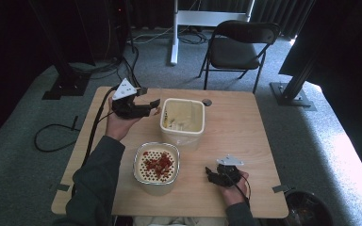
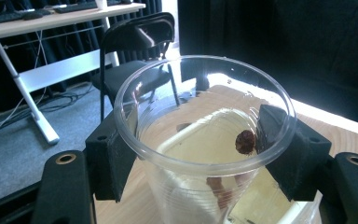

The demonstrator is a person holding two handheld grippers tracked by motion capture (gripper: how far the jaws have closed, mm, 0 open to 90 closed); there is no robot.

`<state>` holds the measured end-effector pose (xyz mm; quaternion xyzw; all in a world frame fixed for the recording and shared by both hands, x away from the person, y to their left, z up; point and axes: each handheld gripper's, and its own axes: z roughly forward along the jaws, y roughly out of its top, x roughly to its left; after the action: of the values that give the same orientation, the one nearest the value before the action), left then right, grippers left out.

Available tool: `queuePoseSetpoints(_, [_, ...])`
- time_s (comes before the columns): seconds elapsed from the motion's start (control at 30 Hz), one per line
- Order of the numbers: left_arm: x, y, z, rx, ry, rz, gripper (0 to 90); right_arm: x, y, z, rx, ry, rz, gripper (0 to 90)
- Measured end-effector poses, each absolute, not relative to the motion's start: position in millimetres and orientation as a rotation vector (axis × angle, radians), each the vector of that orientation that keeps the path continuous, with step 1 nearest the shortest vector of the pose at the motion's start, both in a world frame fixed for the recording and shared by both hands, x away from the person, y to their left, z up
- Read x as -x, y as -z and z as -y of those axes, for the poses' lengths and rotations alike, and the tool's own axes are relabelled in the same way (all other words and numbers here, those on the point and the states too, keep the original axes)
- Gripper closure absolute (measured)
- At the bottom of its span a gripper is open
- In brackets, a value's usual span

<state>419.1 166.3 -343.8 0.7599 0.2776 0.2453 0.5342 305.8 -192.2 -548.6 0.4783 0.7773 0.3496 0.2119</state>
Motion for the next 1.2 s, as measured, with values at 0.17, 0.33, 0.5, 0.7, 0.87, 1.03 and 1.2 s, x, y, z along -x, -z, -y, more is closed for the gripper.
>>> queuePoseSetpoints(0.17, [-420.9,344.4,-165.7,-1.802,-0.582,-0.666,31.9,-305.8,548.6,192.1,-1.329,-0.971,-2.159,34.2])
queuePoseSetpoints(0.33, [-421.9,345.6,-163.3,-1.804,-0.572,-0.662,31.9,-305.8,548.6,192.1,-1.330,-0.971,-2.158,34.2])
queuePoseSetpoints(0.5, [-422.6,349.2,-154.9,-1.812,-0.555,-0.654,31.9,-305.7,548.6,192.0,-1.331,-0.971,-2.158,34.2])
queuePoseSetpoints(0.7, [-423.5,354.8,-146.3,-1.833,-0.540,-0.648,31.9,-305.7,548.6,191.9,-1.331,-0.971,-2.156,34.2])
queuePoseSetpoints(0.87, [-423.2,357.3,-140.4,-1.833,-0.531,-0.642,31.9,-305.7,548.6,191.9,-1.331,-0.970,-2.156,34.2])
queuePoseSetpoints(1.03, [-423.5,358.7,-135.1,-1.829,-0.513,-0.634,31.9,-305.7,548.6,191.9,-1.331,-0.969,-2.156,34.2])
queuePoseSetpoints(1.2, [-426.6,362.7,-131.5,-1.834,-0.487,-0.639,31.9,-305.7,548.7,191.9,-1.331,-0.970,-2.156,34.2])
